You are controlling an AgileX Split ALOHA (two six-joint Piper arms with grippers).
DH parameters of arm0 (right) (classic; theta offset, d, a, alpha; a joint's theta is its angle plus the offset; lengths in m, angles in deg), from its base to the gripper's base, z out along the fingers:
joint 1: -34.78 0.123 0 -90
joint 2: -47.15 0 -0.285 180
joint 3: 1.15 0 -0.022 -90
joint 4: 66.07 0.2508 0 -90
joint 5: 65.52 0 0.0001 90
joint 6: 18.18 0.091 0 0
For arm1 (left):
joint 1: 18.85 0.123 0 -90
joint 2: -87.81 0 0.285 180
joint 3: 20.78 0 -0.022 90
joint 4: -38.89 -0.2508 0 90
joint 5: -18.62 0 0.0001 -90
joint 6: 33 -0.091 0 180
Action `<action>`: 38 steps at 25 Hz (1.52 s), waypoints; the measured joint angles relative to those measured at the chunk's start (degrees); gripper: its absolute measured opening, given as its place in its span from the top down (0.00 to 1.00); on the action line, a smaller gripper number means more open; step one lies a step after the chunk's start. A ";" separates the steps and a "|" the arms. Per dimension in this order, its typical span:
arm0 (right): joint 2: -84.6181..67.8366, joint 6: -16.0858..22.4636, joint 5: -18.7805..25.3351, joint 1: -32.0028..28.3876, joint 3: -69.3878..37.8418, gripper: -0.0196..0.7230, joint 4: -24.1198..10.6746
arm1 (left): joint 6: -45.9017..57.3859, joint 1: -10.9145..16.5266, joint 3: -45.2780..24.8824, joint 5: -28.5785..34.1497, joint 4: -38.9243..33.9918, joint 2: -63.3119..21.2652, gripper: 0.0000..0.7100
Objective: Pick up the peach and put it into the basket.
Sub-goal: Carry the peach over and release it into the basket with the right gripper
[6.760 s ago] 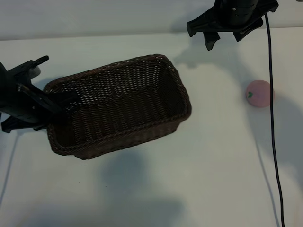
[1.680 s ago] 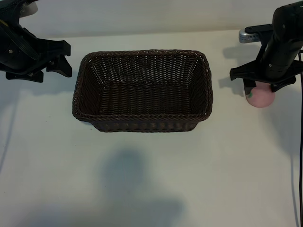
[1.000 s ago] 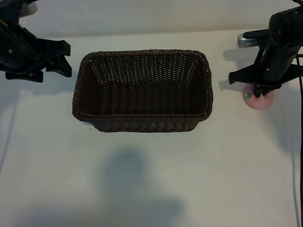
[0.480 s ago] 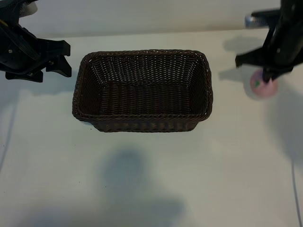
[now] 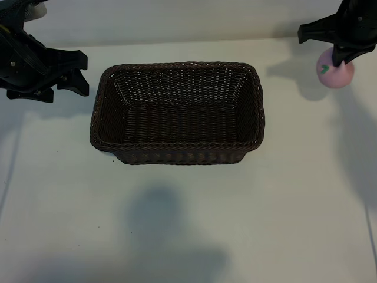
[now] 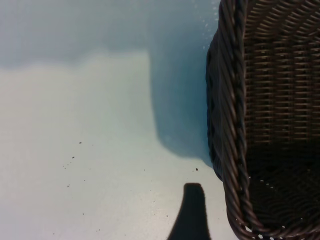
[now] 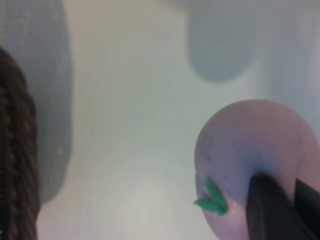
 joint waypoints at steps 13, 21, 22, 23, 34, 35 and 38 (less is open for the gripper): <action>0.00 -1.00 -3.45 12.16 0.00 0.92 3.23 | -0.11 0.00 0.00 0.00 0.00 0.00 0.17; 0.06 -1.00 -7.99 19.66 0.00 0.92 3.40 | -0.11 0.00 0.00 0.05 0.00 0.00 0.17; 0.24 -1.00 -8.56 20.20 0.00 0.92 3.45 | -0.11 0.00 0.00 0.05 0.00 0.00 0.17; 0.53 -1.00 -9.07 20.63 0.00 0.92 3.40 | -0.11 0.00 0.00 0.05 0.00 0.00 0.17; 7.50 -2.01 -13.81 22.43 0.00 0.92 3.82 | -0.11 0.00 0.00 0.05 0.00 0.00 0.17; 8.23 -2.24 -13.94 22.43 0.00 0.92 4.10 | -0.11 0.00 0.00 0.05 0.00 0.00 0.17; 10.44 -2.65 -14.11 22.43 0.00 0.91 4.81 | -0.11 0.00 0.00 0.05 0.00 0.00 0.17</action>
